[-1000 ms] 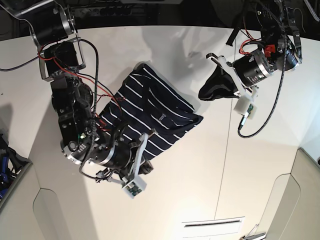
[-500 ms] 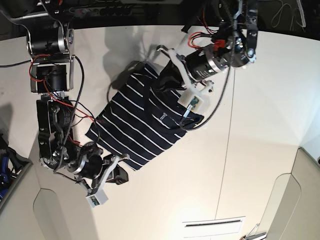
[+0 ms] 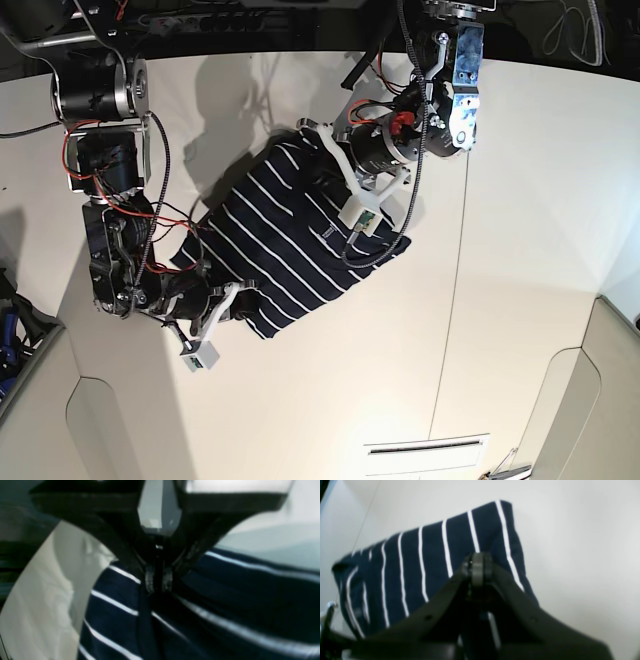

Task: Fold the T-shirt properly
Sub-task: 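Grasp the bundle edges with both grippers and square the folded shirt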

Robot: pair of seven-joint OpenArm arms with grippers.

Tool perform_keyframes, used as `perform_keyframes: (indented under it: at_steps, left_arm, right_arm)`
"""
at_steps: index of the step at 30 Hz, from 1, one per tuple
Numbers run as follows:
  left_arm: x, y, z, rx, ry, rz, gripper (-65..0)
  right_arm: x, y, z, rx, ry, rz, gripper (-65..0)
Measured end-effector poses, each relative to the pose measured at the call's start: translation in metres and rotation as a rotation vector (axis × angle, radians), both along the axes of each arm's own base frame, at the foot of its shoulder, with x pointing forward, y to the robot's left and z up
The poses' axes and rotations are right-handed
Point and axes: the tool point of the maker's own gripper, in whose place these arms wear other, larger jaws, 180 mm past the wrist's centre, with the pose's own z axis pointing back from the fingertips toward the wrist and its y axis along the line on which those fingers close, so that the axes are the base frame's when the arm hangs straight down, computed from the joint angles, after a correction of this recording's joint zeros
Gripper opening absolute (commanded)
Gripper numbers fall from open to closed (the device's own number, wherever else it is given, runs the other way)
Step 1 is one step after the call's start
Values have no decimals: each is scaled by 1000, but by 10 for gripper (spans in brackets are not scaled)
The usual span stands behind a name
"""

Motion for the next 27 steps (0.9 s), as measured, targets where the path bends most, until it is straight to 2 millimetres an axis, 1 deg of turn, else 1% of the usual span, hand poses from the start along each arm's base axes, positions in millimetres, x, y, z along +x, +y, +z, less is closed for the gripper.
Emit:
perform_keyframes:
  at_steps: [3,5,7,9,11,13,16,19,21,24,27]
  left_arm:
    - [7,16,0,17,-3,41,-609]
    - [15,34,-2,57,-11,78,-609]
    - [24,57,-2,100,-23,136,-609]
    - [31,78,-1,130,-42,180,-609]
    - [35,93,0,158,-53,201,-609]
    - [42,102,2,198,-68,201,-609]
    - [58,108,12,216,-93,225,-609]
    - [70,109,23,214,-126,234,-609]
    - [73,108,32,210,-153,237,-609]
    - [71,110,42,215,-175,241,-609]
    - [69,114,56,206,-209,254,-609]
  right_arm:
    - [-8,-10,-4,40,32,-18,-650]
    - [-18,-15,-6,57,67,-12,-650]
    - [-29,-15,-7,90,90,-4,-650]
    - [-43,-9,-7,119,110,17,-650]
    - [-58,-2,-8,150,125,35,-650]
    - [-72,4,-9,183,129,43,-650]
    - [-87,9,-11,198,132,54,-650]
    - [-95,10,-10,195,123,63,-650]
    - [-98,11,-7,194,112,68,-650]
    - [-100,9,-6,196,106,59,-650]
    - [-93,0,-4,187,89,31,-650]
